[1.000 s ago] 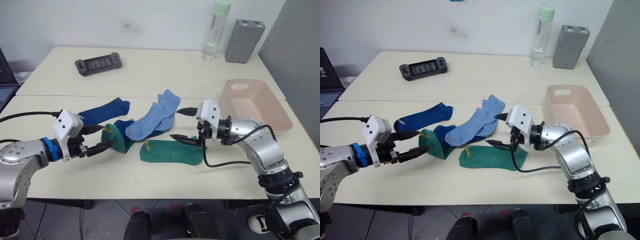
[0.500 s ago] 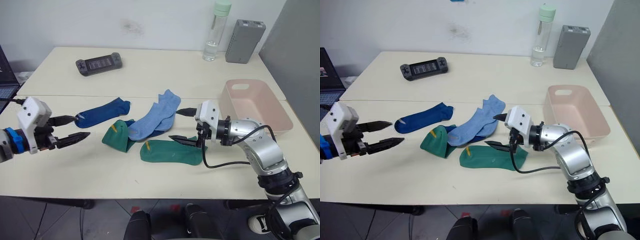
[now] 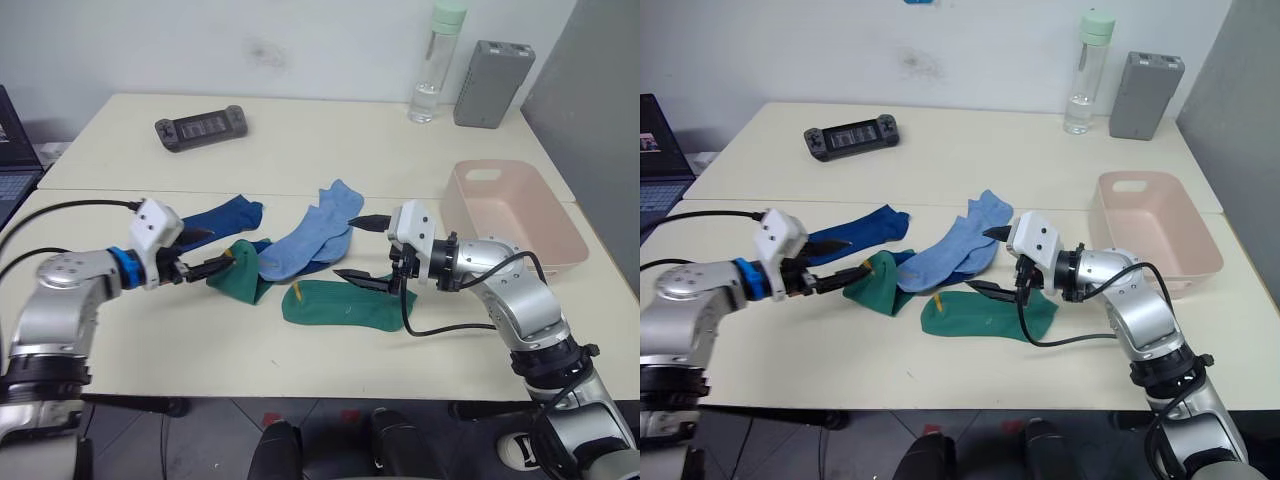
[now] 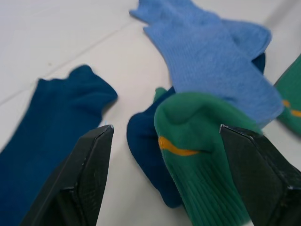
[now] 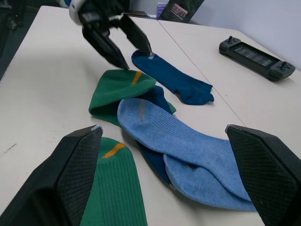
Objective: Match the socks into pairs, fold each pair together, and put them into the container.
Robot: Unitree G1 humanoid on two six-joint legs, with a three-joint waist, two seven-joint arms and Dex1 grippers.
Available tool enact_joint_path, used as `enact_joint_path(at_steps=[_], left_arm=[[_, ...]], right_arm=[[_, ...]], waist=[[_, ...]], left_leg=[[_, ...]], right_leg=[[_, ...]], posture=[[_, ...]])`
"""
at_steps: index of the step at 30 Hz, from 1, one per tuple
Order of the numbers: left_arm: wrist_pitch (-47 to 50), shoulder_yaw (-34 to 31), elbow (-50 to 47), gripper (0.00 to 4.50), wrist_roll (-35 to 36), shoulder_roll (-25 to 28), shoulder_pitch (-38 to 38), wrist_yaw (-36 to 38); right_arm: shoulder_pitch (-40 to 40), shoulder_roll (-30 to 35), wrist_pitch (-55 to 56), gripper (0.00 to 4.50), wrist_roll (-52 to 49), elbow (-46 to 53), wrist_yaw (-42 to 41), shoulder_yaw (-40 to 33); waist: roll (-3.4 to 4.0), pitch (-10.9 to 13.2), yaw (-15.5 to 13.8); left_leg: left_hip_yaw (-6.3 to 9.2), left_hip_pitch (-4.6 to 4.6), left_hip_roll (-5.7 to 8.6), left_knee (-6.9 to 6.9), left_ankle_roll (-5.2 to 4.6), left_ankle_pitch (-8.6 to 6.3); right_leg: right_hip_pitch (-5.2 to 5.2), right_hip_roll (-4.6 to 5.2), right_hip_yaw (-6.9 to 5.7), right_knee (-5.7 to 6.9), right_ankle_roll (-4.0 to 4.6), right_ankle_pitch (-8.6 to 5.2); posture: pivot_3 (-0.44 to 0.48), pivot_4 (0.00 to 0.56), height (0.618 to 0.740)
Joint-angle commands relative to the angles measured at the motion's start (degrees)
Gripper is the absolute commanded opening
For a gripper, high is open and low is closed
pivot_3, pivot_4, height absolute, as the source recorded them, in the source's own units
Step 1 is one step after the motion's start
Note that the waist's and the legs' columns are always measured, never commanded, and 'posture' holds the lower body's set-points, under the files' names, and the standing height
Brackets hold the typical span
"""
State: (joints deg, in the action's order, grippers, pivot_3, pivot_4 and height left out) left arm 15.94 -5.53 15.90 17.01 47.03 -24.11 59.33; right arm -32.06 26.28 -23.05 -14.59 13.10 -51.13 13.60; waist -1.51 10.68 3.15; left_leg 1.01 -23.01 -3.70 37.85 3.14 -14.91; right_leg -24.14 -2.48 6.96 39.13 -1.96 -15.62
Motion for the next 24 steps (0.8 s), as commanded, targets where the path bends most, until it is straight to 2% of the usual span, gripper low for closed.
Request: enact_joint_path(at_steps=[1, 2, 5, 12, 15, 18, 21, 24], left_arm=[[-3.31, 1.41, 4.04, 3.76, -2.4, -1.24, -3.49, -0.23], [-4.03, 1.78, 5.33, 3.76, -2.86, -1.74, -4.31, -0.11], [-4.71, 1.82, 6.02, 3.13, -2.16, -2.17, -4.77, 2.23], [-1.91, -0.92, 0.38, 0.83, 1.24, 0.56, -0.57, 6.2], [-0.42, -2.72, -2.48, 0.07, 2.29, 1.58, 1.64, 5.75], [4.07, -5.46, -7.11, 0.07, 4.67, 3.1, 4.83, 5.42], [10.33, -10.46, -15.35, 0.07, 9.55, 5.88, 11.46, 6.7], [12.02, -13.84, -19.52, 0.07, 10.9, 7.44, 16.51, 6.37]], right_arm=[[-0.16, 0.35, -0.14, 4.5, -0.31, 2.66, 0.65, -1.07], [-0.11, 0.39, -0.26, 4.5, -0.33, 2.8, 0.77, -1.1], [0.11, 0.46, -0.51, 4.5, -0.4, 3.18, 1.07, -1.12], [0.28, 0.53, -0.46, 4.5, -0.48, 3.17, 1.39, -0.97], [0.1, 0.33, -0.1, 4.5, -0.47, 2.67, 1.26, -0.83], [-0.27, -0.03, 0.26, 4.5, -0.4, 2.27, 1.07, -0.48], [-0.55, -0.34, 0.34, 4.5, -0.39, 2.09, 0.99, -0.36], [-0.45, -0.33, 0.6, 4.5, -0.47, 1.82, 0.74, -0.39]], waist=[[0.0, 0.0, 0.03], [0.0, 0.0, 0.04], [0.0, 0.0, 0.13], [0.0, 0.0, 0.21], [0.0, 0.0, 0.18], [0.0, 0.0, 0.17], [0.0, 0.0, 0.64], [0.0, 0.0, 0.62]], left_leg=[[0.0, 0.0, 0.0, 0.0, 0.0, 0.0], [0.01, 0.0, 0.01, 0.0, 0.0, 0.0], [0.04, 0.0, 0.01, 0.0, 0.0, 0.0], [0.08, 0.0, 0.01, 0.0, 0.0, 0.0], [0.12, 0.01, 0.01, 0.02, 0.0, 0.0], [0.14, 0.02, 0.01, 0.04, 0.0, 0.0], [0.12, 0.02, -0.01, 0.04, 0.0, 0.0], [0.19, 0.05, 0.0, 0.03, 0.0, 0.0]], right_leg=[[0.0, 0.0, 0.0, 0.0, 0.0, 0.0], [0.0, 0.0, 0.0, 0.01, 0.0, 0.0], [0.0, -0.01, -0.01, 0.03, 0.0, 0.0], [0.0, -0.01, -0.01, 0.11, 0.0, 0.0], [-0.01, -0.02, -0.04, 0.21, 0.0, -0.01], [-0.01, -0.02, -0.04, 0.28, -0.05, -0.04], [-0.04, -0.02, -0.01, 0.3, -0.07, -0.07], [-0.05, -0.01, -0.07, 0.43, 0.04, -0.17]], posture=[[0.0, 0.15, 0.74], [0.0, 0.15, 0.74], [0.0, 0.15, 0.74], [0.0, 0.15, 0.74], [0.0, 0.15, 0.74], [0.0, 0.15, 0.74], [0.0, 0.15, 0.74], [0.0, 0.15, 0.74]])
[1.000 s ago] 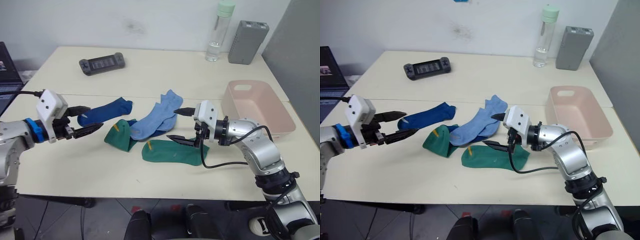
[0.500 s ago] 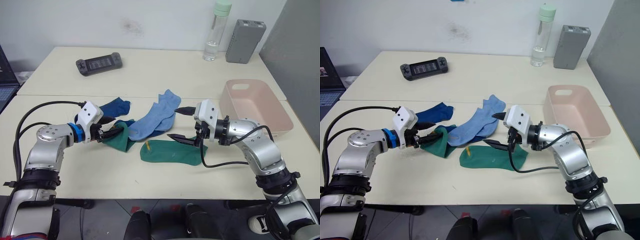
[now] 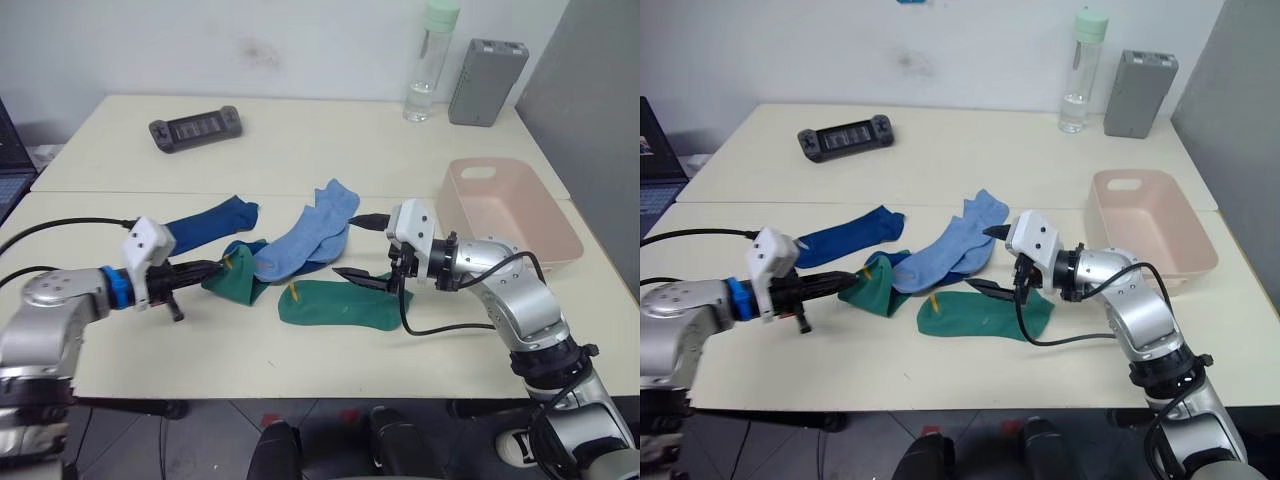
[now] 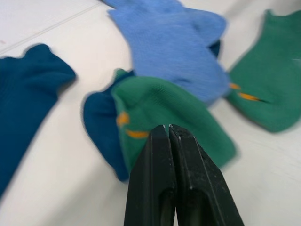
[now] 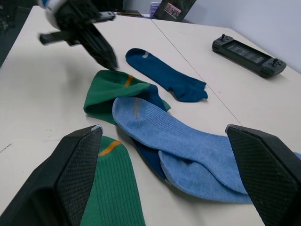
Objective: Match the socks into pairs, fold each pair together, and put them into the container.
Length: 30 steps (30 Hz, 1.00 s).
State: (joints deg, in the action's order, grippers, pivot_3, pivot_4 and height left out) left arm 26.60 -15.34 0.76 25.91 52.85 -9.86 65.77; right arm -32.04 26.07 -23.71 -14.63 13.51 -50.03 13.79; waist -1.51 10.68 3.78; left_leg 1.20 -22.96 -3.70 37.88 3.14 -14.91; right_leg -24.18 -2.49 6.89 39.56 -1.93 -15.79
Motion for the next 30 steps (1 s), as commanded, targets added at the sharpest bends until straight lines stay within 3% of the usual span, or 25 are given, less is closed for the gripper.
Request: enact_joint_path(at_steps=[1, 3, 6, 17, 22, 29, 30], left_arm=[[1.11, -4.87, -4.74, 0.07, 2.03, 1.64, 3.08, -0.57], [1.05, -5.78, -3.17, 0.07, 2.36, 0.7, 1.58, -2.61], [0.56, -4.99, 2.61, 0.64, 2.12, -1.15, -4.61, -5.3], [-11.26, 8.54, 23.5, 4.03, -7.23, -3.21, -21.28, 2.6], [-16.88, 13.47, 33.9, 4.03, -12.28, -5.15, -27.36, 5.35], [-21.23, 17.07, 42.16, 4.03, -17.12, -5.39, -30.26, 7.94], [-22.05, 16.85, 42.73, 3.85, -17.23, -5.61, -30.53, 7.77]], right_arm=[[-0.48, -0.17, 1.39, 4.5, -0.42, 1.25, -0.47, -0.54], [-0.64, -0.38, 1.67, 4.5, -0.41, 0.93, -0.71, -0.3], [-1.12, -0.8, 2.01, 4.5, -0.31, 0.53, -1.05, 0.04], [-2.44, -1.75, 0.21, 4.5, -0.43, 1.84, -0.67, 0.68], [-2.17, -2.44, -0.27, 4.5, -0.23, 2.32, 0.06, 0.8], [-1.79, -1.97, -0.73, 4.5, -0.17, 2.53, 0.63, 0.29], [-1.74, -1.88, -0.73, 4.5, -0.15, 2.5, 0.68, 0.21]], waist=[[0.0, 0.0, -0.01], [0.0, 0.0, -0.23], [-0.01, 0.0, -0.78], [-0.02, -0.01, -0.54], [-0.02, -0.02, -0.43], [-0.02, -0.01, -0.39], [-0.02, -0.01, -0.42]], left_leg=[[0.03, 0.02, 0.0, 0.0, 0.0, 0.0], [0.06, 0.06, 0.01, 0.0, 0.0, 0.0], [0.14, 0.06, 0.03, 0.06, 0.01, 0.01], [0.15, 0.05, 0.03, 0.06, 0.01, 0.01], [0.14, 0.04, 0.02, 0.07, 0.01, 0.01], [0.16, 0.03, 0.02, 0.06, 0.0, 0.0], [0.17, 0.03, 0.01, 0.06, 0.0, 0.01]], right_leg=[[0.01, 0.0, -0.01, 0.03, -0.18, -0.16], [0.01, 0.0, -0.04, 0.15, -0.14, -0.22], [0.03, -0.01, -0.15, 0.22, -0.15, -0.24], [-0.01, -0.08, -0.15, 0.34, 0.14, -0.09], [-0.01, -0.1, -0.13, 0.34, 0.14, -0.09], [-0.02, -0.13, -0.14, 0.35, 0.14, -0.1], [-0.02, -0.13, -0.14, 0.35, 0.14, -0.1]], posture=[[0.0, 0.15, 0.74], [0.0, 0.15, 0.74], [0.0, 0.15, 0.74], [0.0, 0.15, 0.74], [0.0, 0.15, 0.74], [0.0, 0.15, 0.74], [0.0, 0.15, 0.74]])
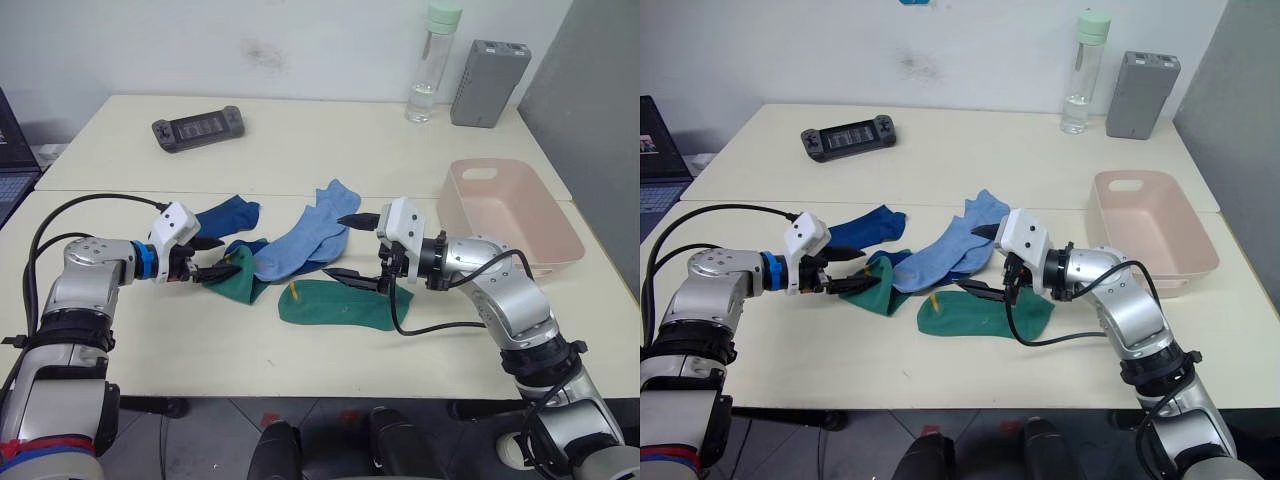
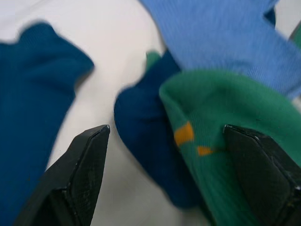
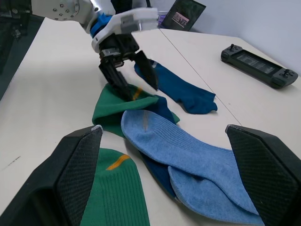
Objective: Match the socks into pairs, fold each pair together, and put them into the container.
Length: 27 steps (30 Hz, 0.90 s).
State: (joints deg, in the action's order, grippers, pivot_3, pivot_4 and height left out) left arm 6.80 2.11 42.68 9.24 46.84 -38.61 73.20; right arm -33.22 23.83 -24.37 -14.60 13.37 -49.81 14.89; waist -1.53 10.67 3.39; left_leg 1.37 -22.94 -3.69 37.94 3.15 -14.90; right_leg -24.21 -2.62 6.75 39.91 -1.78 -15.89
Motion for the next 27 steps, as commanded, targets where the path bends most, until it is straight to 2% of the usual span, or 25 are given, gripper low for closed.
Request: enact_joint_path(at_steps=[1, 5, 13, 17, 20, 27], left_arm=[[-2.66, -0.95, 1.22, 3.63, -0.46, 0.11, -1.98, 0.37], [-3.14, -1.78, 1.27, 2.61, 0.56, -0.81, -2.17, 1.47], [-2.43, -3.43, -0.37, 0.01, 1.64, -0.03, -0.91, 2.76], [-1.48, -5.41, -3.5, 0.01, 2.74, 0.84, 1.12, 2.49], [2.77, -7.29, -10.93, 0.01, 5.98, 2.69, 4.6, 4.95], [13.79, -11.78, -30.24, 0.01, 12.46, 12.21, 18.1, 10.2]], right_arm=[[-0.48, 0.42, -0.1, 4.5, -0.19, 2.69, 0.52, -0.92], [-0.25, 0.53, -0.12, 4.5, -0.25, 2.8, 0.68, -0.89], [-0.22, 0.6, 0.11, 4.5, -0.22, 2.63, 0.66, -0.92], [-0.22, 0.58, 0.1, 4.5, -0.48, 2.46, 0.49, -0.97], [-0.35, 0.55, 0.16, 4.5, -0.79, 2.26, 0.08, -0.92], [-1.32, 0.14, 1.18, 4.5, -0.69, 0.64, -0.91, -0.54]], waist=[[0.0, 0.0, -0.07], [0.0, 0.0, -0.1], [0.0, 0.0, -0.04], [0.0, 0.0, 0.02], [0.0, 0.0, 0.05], [0.03, 0.01, 0.36]], left_leg=[[0.0, 0.0, 0.0, 0.0, 0.0, 0.0], [0.0, -0.01, 0.0, 0.01, 0.0, 0.0], [0.01, 0.0, 0.0, 0.0, 0.0, 0.0], [0.03, 0.0, -0.01, 0.0, 0.0, 0.0], [0.01, 0.0, -0.02, 0.0, 0.0, 0.0], [0.01, 0.01, -0.06, -0.04, 0.0, 0.0]], right_leg=[[0.0, 0.0, 0.0, 0.0, 0.0, 0.0], [0.01, 0.0, 0.0, 0.0, -0.02, -0.01], [0.0, 0.0, 0.0, 0.01, -0.02, -0.01], [0.0, 0.0, -0.01, 0.02, -0.03, -0.02], [0.0, 0.0, 0.0, 0.02, -0.04, -0.03], [-0.04, 0.0, 0.02, 0.03, -0.2, -0.17]], posture=[[0.0, 0.15, 0.74], [0.0, 0.15, 0.74], [0.0, 0.15, 0.74], [0.0, 0.15, 0.74], [0.0, 0.15, 0.74], [0.0, 0.15, 0.74]])
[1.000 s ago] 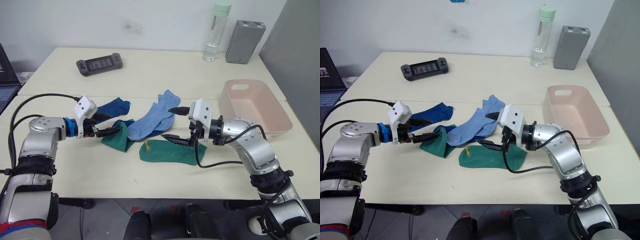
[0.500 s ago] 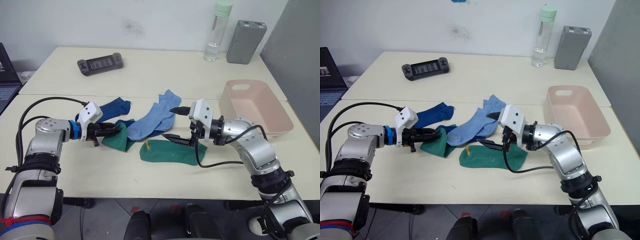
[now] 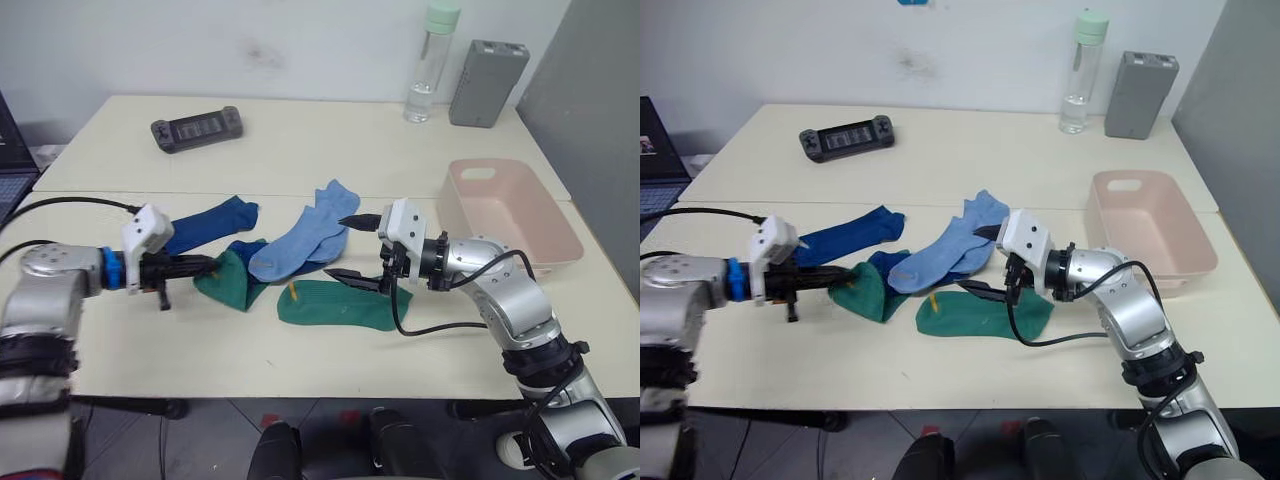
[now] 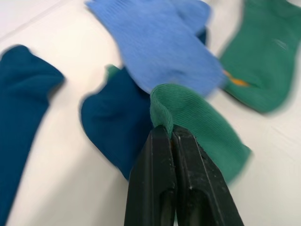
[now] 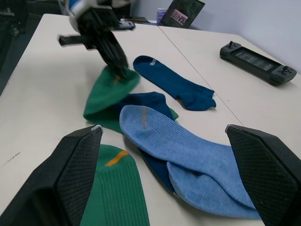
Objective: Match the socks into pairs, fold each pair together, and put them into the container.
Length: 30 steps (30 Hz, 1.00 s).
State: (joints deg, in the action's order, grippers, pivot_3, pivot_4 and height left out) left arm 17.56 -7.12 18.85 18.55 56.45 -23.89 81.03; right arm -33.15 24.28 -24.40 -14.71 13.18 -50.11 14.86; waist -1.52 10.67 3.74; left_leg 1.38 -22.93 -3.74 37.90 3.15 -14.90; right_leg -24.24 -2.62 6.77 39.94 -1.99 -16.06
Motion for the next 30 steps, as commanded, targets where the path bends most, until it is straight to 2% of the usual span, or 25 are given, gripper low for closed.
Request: enact_joint_path(at_steps=[1, 6, 11, 15, 18, 23, 27, 30], left_arm=[[3.91, -3.38, -9.7, 0.01, 4.08, 3.96, 6.93, 3.43], [2.65, -5.4, -16.58, 0.01, 4.08, 5.97, 17.13, 2.97], [-3.45, -4.9, -14.85, 0.01, 1.4, 4.71, 19.61, 0.34], [-3.98, -4.47, -13.68, 0.84, 1.95, 4.47, 19.76, 0.48], [-1.69, -5.24, -14.42, 1.79, 3.41, 6.12, 20.45, 2.17], [-2.23, -6.02, -13.92, 3.35, 1.79, 12.56, 24.51, 7.63], [-0.77, -7.73, -14.07, 3.35, 3.61, 15.49, 25.08, 10.09], [0.54, -7.65, -10.93, 3.35, 3.92, 15.84, 19.0, 9.0]], right_arm=[[-1.64, -0.54, 1.45, 4.5, -0.54, 0.41, -0.8, -0.33], [-2.35, -1.31, 2.14, 4.5, -0.31, -0.87, -1.44, -0.09], [-2.59, -1.68, 2.37, 4.5, -0.23, -1.3, -1.68, 0.05], [-2.5, -1.64, 2.31, 4.5, -0.16, -1.21, -1.88, 0.05], [-2.49, -1.4, 2.2, 4.5, -0.13, -1.06, -2.05, -0.15], [-2.34, -1.19, 2.6, 4.5, 0.15, -1.1, -2.05, -0.28], [-2.29, -1.17, 2.88, 4.5, 0.22, -1.16, -1.95, -0.24], [-2.23, -1.08, 2.98, 4.5, 0.24, -1.06, -1.9, -0.31]], waist=[[0.03, 0.02, 0.02], [0.05, 0.03, 0.24], [0.05, 0.03, 0.02], [0.05, 0.03, -0.01], [0.05, 0.03, 0.0], [0.05, 0.03, 0.11], [0.09, 0.05, 0.36], [0.06, 0.07, 0.08]], left_leg=[[0.0, 0.02, 0.01, 0.0, 0.0, 0.0], [-0.01, 0.02, -0.03, -0.01, 0.0, 0.0], [0.0, 0.02, -0.03, -0.01, 0.0, 0.0], [-0.05, 0.02, -0.03, -0.01, 0.0, 0.0], [-0.04, 0.01, -0.03, -0.04, 0.0, 0.0], [-0.05, 0.0, -0.04, -0.06, 0.0, 0.0], [-0.07, 0.01, -0.05, -0.08, 0.0, 0.0], [-0.05, 0.0, -0.05, -0.08, 0.0, 0.0]], right_leg=[[0.01, 0.0, 0.0, 0.01, 0.01, -0.01], [-0.01, 0.02, -0.02, 0.01, 0.08, -0.12], [-0.02, 0.01, -0.05, 0.02, 0.14, -0.16], [-0.04, 0.01, -0.02, 0.02, 0.14, -0.16], [-0.06, 0.01, -0.03, 0.02, 0.16, -0.18], [-0.1, 0.0, -0.02, 0.02, 0.18, -0.19], [-0.12, 0.0, -0.03, 0.03, 0.24, -0.23], [-0.12, 0.0, -0.05, 0.03, 0.31, -0.28]], posture=[[0.0, 0.15, 0.74], [0.0, 0.15, 0.74], [0.0, 0.15, 0.74], [0.0, 0.15, 0.74], [0.0, 0.15, 0.74], [0.0, 0.15, 0.74], [0.0, 0.15, 0.74], [0.0, 0.15, 0.74]])
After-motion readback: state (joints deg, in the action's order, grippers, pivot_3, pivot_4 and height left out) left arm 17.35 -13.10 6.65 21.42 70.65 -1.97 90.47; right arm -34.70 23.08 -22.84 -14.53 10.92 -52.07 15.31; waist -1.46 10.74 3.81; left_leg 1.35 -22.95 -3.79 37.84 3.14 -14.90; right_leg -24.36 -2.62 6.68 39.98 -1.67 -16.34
